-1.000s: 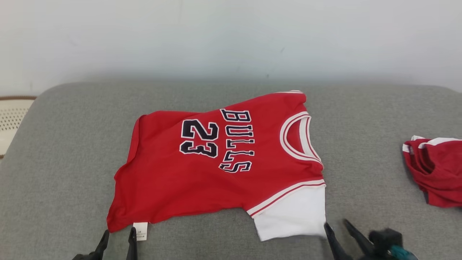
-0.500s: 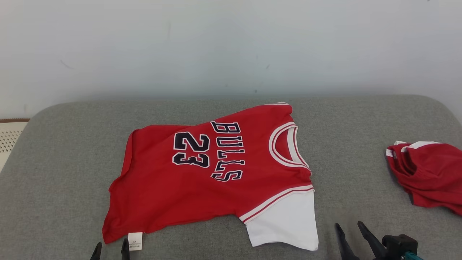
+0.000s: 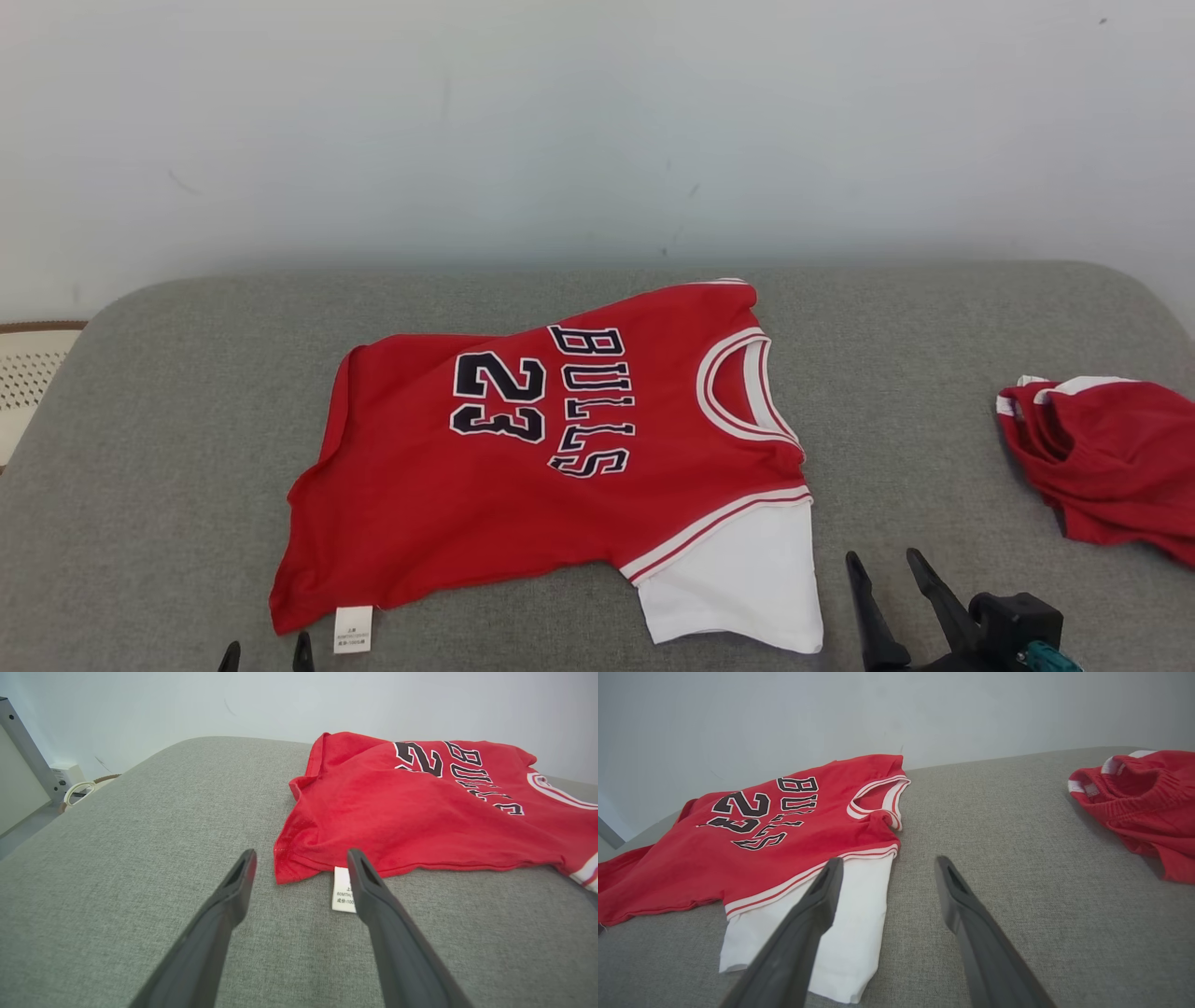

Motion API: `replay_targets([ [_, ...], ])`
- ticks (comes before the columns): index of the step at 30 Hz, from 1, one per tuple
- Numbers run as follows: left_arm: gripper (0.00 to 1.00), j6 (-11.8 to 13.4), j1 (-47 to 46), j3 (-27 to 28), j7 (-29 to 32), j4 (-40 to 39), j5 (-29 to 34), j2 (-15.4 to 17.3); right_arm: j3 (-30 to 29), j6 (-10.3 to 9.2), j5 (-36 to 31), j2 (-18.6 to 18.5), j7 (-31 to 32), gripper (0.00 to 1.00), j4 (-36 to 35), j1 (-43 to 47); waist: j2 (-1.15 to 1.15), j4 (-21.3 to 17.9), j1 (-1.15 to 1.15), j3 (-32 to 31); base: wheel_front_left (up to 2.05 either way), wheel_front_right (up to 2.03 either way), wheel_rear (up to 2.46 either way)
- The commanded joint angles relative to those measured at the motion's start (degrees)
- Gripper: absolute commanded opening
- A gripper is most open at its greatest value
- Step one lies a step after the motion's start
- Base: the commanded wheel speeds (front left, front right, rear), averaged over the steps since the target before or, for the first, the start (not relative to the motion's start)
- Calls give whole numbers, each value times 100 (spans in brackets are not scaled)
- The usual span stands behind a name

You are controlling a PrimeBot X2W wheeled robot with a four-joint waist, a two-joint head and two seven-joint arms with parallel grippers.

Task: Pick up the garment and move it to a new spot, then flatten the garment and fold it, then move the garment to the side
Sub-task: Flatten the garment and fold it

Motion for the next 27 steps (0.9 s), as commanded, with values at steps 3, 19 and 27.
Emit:
replay_targets([
  [3, 100, -23, 127, 81, -6, -65, 51, 1, -9, -7, -183, 77, -3, 100, -133, 53, 0, -47, 0, -21, 0, 0, 0],
  [19, 100, 105, -82, 96, -6, -235, 289, 1, -328, -7, -673, 373, -3, 100, -233, -162, 0, -180, 0, 93, 0, 0, 0],
  [27, 100, 157, -163, 115, -6, -170, 341, 2, -416, -7, -1006, 488, -3, 100, -184, -234, 0, -225, 0, 184, 0, 0, 0],
])
